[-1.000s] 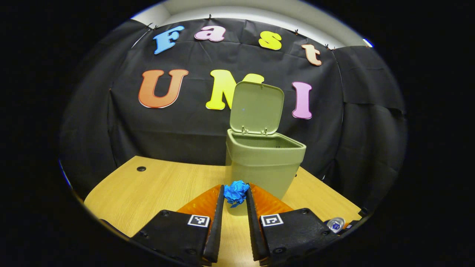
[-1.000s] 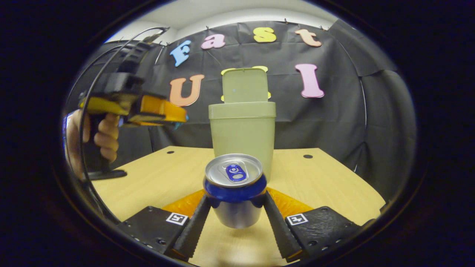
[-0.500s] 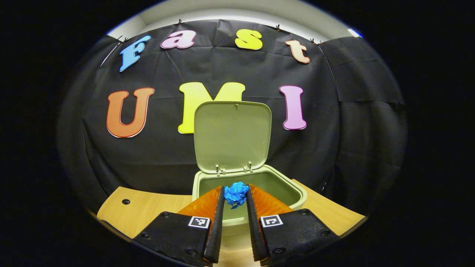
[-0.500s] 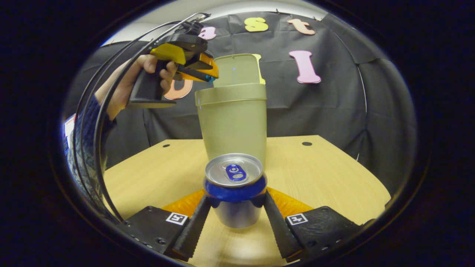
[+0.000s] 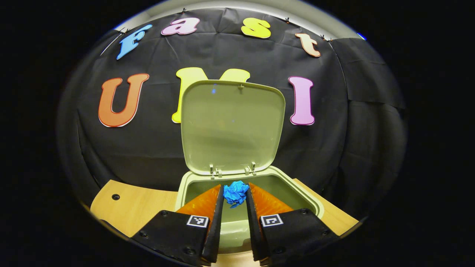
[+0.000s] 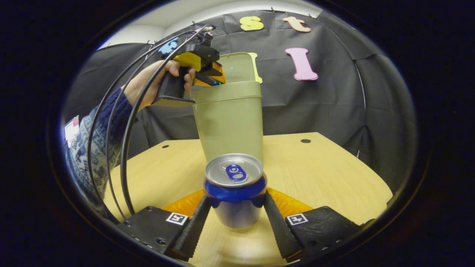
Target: Press the lid of the desktop garbage bin to open it, pick up the crumpled paper on the desktop and throw it into the bin, then pick up the pop can on the desktop and drop it into the bin, and finally close the garbage bin lid.
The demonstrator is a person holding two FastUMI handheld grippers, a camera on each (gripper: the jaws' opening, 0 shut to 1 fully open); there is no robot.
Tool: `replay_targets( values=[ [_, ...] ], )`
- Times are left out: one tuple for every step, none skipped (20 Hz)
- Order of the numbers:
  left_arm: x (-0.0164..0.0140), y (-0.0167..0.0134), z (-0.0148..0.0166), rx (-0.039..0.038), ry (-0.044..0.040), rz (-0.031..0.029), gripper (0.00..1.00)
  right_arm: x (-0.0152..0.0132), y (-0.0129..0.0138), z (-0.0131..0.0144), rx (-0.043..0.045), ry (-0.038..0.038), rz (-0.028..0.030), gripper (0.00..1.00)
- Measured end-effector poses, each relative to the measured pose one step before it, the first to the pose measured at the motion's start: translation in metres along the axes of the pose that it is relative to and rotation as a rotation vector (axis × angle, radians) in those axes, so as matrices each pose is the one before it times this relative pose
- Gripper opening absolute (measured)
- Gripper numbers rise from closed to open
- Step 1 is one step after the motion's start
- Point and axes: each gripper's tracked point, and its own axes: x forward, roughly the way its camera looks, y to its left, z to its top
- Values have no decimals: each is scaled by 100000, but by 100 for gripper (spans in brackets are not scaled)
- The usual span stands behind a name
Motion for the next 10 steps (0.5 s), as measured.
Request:
replay_targets(
  values=[
    [169,143,-160,-437,484,310,37,54,-46,-73,-239,-6,245,82],
    [-11,-47,-223,-351,816,-180,37,34,-62,-8,-378,-48,-374,81],
    [10,-226,-222,362,1002,-321,37,-68,84,-70,-178,11,-300,82],
    [13,98,43,714,-88,569,38,6,80,-93,54,300,7,81],
    [-164,88,-44,1080,578,650,39,161,-52,-46,109,198,-137,81],
    [-333,-173,25,1398,686,570,44,-10,4,2,-42,-100,-44,81],
    [-523,-51,257,2441,-951,594,52,-79,71,-64,-214,-45,158,82],
    [-469,-427,863,3000,-3836,-593,69,-102,110,-7,-230,-14,339,81],
    [-595,-514,1024,2471,-4198,-596,77,-5,27,-12,-361,-28,40,81],
    [-656,-434,720,2220,-3671,-763,86,134,-72,-5,-569,68,-370,81]
  ],
)
